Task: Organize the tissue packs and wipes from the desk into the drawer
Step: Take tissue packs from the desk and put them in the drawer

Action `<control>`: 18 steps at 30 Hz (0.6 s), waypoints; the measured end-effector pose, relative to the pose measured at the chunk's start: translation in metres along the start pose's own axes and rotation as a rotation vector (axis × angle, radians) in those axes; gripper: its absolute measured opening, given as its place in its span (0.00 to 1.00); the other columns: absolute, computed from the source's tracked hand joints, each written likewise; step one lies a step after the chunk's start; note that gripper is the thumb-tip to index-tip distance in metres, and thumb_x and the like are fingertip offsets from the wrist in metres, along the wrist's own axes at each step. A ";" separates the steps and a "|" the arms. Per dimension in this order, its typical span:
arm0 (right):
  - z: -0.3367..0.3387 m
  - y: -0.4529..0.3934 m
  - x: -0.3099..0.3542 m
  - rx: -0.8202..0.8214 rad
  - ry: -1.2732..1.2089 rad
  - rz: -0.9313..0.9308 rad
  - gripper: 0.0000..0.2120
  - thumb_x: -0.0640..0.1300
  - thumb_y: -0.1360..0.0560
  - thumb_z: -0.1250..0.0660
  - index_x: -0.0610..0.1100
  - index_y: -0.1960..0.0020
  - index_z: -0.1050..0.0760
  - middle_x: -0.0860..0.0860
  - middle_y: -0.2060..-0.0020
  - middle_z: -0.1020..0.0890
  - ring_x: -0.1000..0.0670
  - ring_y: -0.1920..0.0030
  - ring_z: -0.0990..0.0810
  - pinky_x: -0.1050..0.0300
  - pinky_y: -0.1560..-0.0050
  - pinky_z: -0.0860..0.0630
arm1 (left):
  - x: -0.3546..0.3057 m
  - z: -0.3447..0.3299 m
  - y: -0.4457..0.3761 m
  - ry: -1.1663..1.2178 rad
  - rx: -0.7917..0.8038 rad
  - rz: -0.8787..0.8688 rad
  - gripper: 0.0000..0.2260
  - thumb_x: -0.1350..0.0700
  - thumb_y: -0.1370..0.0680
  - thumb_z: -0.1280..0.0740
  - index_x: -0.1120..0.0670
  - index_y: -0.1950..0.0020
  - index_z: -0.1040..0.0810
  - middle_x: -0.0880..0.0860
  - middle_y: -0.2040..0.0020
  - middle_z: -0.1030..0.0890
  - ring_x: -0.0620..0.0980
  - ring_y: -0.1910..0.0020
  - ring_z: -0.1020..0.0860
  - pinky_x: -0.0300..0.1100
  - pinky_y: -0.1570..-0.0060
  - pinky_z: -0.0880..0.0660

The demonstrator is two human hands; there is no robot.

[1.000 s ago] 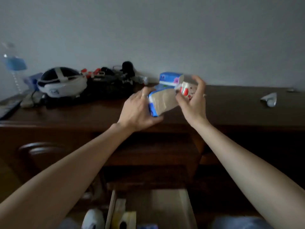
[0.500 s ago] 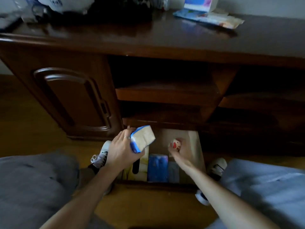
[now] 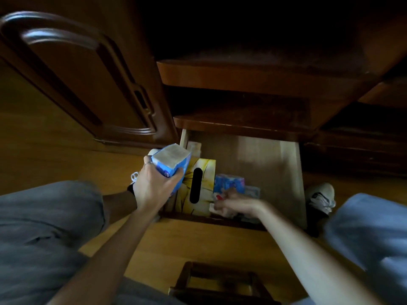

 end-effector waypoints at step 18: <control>-0.010 0.007 0.019 0.082 -0.067 -0.042 0.14 0.51 0.14 0.43 0.44 0.35 0.26 0.43 0.44 0.19 0.49 0.48 0.22 0.50 0.42 0.28 | -0.010 -0.008 0.002 -0.006 0.061 -0.138 0.27 0.31 0.33 0.29 0.40 0.46 0.40 0.39 0.58 0.25 0.37 0.63 0.24 0.28 0.74 0.34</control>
Point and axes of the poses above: each hand's wrist, its own y-axis away from the middle knuckle, its own z-axis out of the back of the hand, x = y × z, the point moved 6 cm from there along -y, towards the middle knuckle
